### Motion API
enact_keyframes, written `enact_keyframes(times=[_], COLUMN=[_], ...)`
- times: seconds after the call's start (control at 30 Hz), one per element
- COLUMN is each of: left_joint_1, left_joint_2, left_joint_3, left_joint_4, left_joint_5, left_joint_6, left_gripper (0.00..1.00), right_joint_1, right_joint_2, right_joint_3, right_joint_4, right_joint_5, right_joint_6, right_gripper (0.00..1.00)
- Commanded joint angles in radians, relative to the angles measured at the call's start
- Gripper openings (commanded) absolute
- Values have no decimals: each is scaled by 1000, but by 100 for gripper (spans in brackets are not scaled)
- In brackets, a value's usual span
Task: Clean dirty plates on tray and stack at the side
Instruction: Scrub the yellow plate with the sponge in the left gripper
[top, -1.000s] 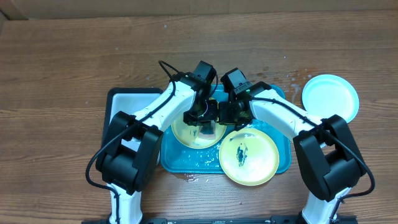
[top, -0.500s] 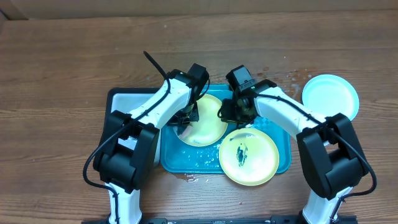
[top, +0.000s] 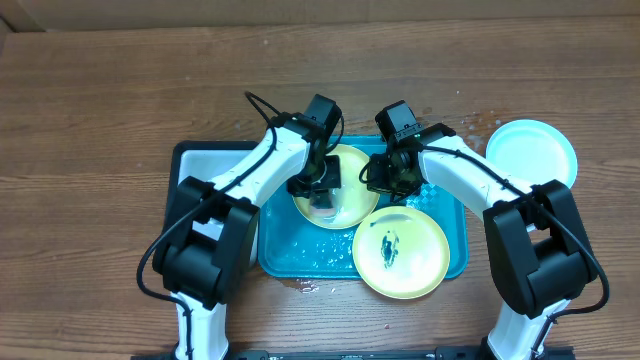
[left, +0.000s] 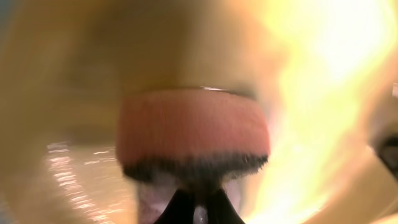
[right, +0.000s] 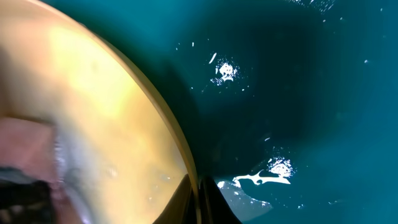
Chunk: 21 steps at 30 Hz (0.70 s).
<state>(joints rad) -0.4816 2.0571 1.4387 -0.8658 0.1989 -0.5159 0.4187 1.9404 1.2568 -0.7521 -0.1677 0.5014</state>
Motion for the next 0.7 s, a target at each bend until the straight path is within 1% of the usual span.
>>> enact_keyframes(times=[0.0, 0.1, 0.27, 0.3, 0.4, 0.53, 0.63, 0.67], left_joint_1=[-19, -19, -12, -9, 8, 41, 67, 81], left_joint_2=[96, 149, 179, 179, 179, 179, 179, 179], left_joint_3=[-5, -5, -5, -4, -4, -4, -4, -4], left_joint_4=[19, 61, 134, 153, 212, 278, 296, 292], left_joint_5=[235, 348, 397, 397, 389, 333, 272, 226], left_joint_6=[24, 45, 34, 17, -46, -110, -142, -147], left_gripper=[4, 4, 4, 4, 4, 4, 4, 4], right_joint_1=[-2, -2, -2, -2, -2, -2, -2, -2], right_joint_2=[-6, -6, -6, -6, -6, -6, -6, -6], right_joint_3=[21, 21, 21, 21, 21, 21, 21, 21], right_joint_4=[9, 5, -11, -13, -20, -34, -47, -51], right_joint_5=[-6, -10, -9, -9, -9, -9, -9, -9], right_joint_6=[23, 23, 23, 23, 23, 23, 23, 23], right_gripper=[4, 4, 4, 4, 4, 4, 4, 4])
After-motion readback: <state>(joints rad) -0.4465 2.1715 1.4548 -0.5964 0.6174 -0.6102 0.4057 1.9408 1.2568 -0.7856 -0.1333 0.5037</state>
